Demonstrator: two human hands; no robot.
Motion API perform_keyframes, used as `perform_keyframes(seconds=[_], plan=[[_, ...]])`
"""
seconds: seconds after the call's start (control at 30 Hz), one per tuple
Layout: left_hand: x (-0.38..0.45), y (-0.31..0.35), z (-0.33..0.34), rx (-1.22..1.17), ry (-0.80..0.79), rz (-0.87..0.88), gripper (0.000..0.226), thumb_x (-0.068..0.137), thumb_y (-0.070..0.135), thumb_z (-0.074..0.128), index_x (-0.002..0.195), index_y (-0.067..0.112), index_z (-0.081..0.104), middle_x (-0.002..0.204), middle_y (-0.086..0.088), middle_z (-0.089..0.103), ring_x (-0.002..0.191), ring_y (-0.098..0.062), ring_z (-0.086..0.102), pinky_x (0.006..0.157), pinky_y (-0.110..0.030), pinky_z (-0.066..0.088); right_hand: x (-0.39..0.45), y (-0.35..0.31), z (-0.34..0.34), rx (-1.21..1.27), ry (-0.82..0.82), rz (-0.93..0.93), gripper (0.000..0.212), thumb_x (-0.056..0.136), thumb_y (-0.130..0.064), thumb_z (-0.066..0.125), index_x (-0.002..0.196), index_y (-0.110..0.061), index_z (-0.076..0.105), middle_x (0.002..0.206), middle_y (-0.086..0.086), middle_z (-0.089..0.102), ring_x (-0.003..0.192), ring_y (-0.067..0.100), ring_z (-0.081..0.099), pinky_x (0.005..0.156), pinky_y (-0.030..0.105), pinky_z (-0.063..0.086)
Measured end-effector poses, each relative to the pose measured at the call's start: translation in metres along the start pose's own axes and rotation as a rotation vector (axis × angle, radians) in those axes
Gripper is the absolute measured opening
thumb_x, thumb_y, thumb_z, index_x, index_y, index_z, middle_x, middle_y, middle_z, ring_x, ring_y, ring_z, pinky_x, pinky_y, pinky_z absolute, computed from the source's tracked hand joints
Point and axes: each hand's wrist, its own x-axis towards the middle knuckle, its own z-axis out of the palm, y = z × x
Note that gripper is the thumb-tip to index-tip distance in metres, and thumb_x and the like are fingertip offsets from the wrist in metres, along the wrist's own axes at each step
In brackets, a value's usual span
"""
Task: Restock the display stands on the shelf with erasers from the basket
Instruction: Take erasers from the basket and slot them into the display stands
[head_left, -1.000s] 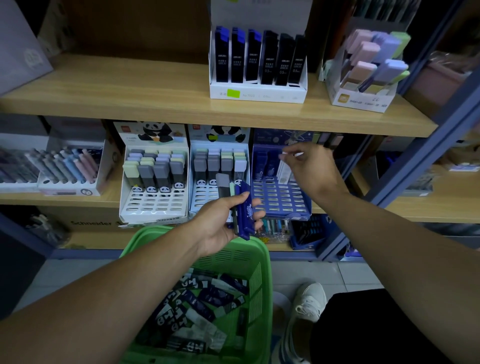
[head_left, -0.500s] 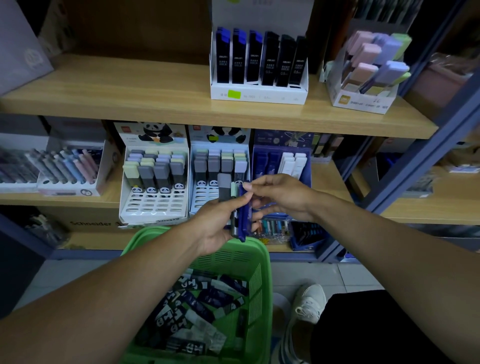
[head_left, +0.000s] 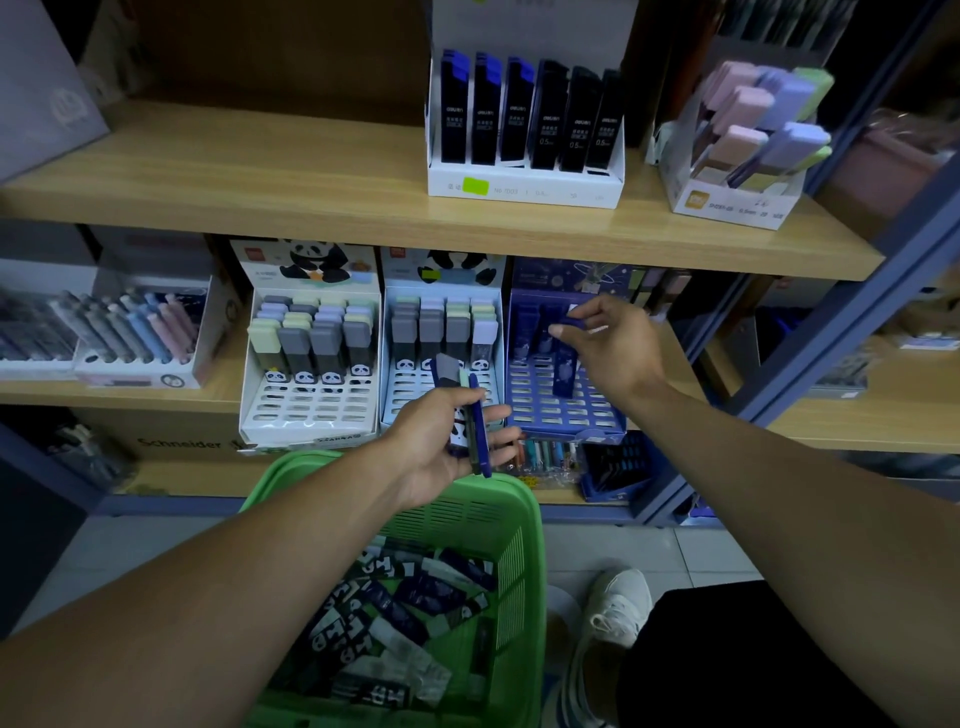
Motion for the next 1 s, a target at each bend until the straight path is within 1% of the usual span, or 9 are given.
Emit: perform_keyframes(seconds=[0.13,0.27,0.43,0.5,0.63,0.8,0.87,0.93,1.0], plan=[[0.0,0.001,0.0,0.003,-0.006,-0.007,0.025,0.102,0.016,0.054,0.124,0.005,0.055,0.102,-0.015,0.076,0.088,-0.032,0.075,0.067,-0.042,0.063,0.004,-0.006,0.004,0.027,0.019,-0.086,0.019,0.084,-0.029,0.08,0.092,-0.019,0.065,0.081,-0.008,0.06,0.073,0.004,0.057,0.064,0.012,0.047],[0.002,0.0,0.0,0.003,0.002,-0.01,0.029,0.101,0.017,0.056,0.126,0.004,0.055,0.101,-0.014,0.076,0.084,-0.03,0.076,0.063,-0.04,0.063,0.006,-0.006,0.008,0.024,0.029,-0.125,0.017,0.084,-0.025,0.081,0.091,-0.02,0.066,0.08,-0.01,0.061,0.074,0.003,0.057,0.065,0.008,0.046],[0.001,0.002,-0.001,-0.005,-0.007,-0.005,0.032,0.102,0.017,0.054,0.13,0.004,0.053,0.101,-0.014,0.077,0.086,-0.029,0.076,0.064,-0.039,0.063,0.009,-0.004,0.011,-0.069,0.033,-0.14,0.013,0.087,-0.019,0.078,0.093,-0.018,0.067,0.081,-0.005,0.063,0.077,0.011,0.06,0.059,0.005,0.041],[0.0,0.004,-0.002,-0.011,-0.015,-0.001,0.032,0.102,0.018,0.054,0.13,0.004,0.053,0.101,-0.014,0.077,0.09,-0.03,0.075,0.066,-0.04,0.063,0.01,-0.004,0.011,-0.116,0.034,-0.161,0.012,0.087,-0.019,0.077,0.094,-0.018,0.068,0.079,-0.008,0.061,0.076,0.01,0.059,0.059,0.006,0.039],[-0.001,0.004,-0.002,-0.013,-0.023,0.002,0.032,0.101,0.017,0.054,0.131,0.004,0.053,0.102,-0.014,0.076,0.09,-0.03,0.075,0.065,-0.04,0.063,0.009,-0.006,0.01,-0.165,0.018,-0.2,0.012,0.087,-0.017,0.077,0.096,-0.015,0.07,0.083,-0.002,0.066,0.077,0.013,0.063,0.068,0.024,0.052],[-0.001,0.004,-0.002,-0.015,-0.05,0.01,0.031,0.102,0.018,0.054,0.129,0.004,0.054,0.104,-0.012,0.076,0.093,-0.031,0.075,0.07,-0.041,0.064,0.012,-0.007,0.001,-0.21,-0.059,-0.237,0.009,0.087,-0.018,0.077,0.088,-0.019,0.068,0.086,-0.003,0.067,0.081,0.014,0.065,0.074,0.029,0.054],[-0.002,0.005,-0.002,-0.018,-0.058,0.016,0.03,0.102,0.018,0.055,0.128,0.003,0.055,0.105,-0.012,0.076,0.094,-0.032,0.074,0.072,-0.042,0.063,0.014,-0.004,-0.006,-0.241,-0.099,-0.24,0.007,0.089,-0.019,0.075,0.088,-0.02,0.069,0.088,-0.003,0.069,0.083,0.012,0.065,0.074,0.026,0.054],[-0.003,0.005,-0.001,-0.022,-0.062,0.021,0.031,0.102,0.018,0.055,0.128,0.003,0.054,0.105,-0.012,0.076,0.093,-0.033,0.074,0.071,-0.043,0.063,0.014,-0.002,-0.012,-0.264,-0.105,-0.223,0.005,0.091,-0.022,0.073,0.095,-0.019,0.072,0.091,-0.003,0.07,0.085,0.009,0.063,0.068,0.014,0.047],[-0.003,0.005,0.0,-0.021,-0.069,0.023,0.032,0.102,0.018,0.055,0.129,0.003,0.053,0.106,-0.012,0.076,0.092,-0.032,0.075,0.07,-0.042,0.064,0.015,0.002,-0.015,-0.265,-0.093,-0.213,0.011,0.092,-0.023,0.072,0.1,-0.017,0.074,0.094,-0.002,0.072,0.086,0.007,0.063,0.067,0.011,0.042]])
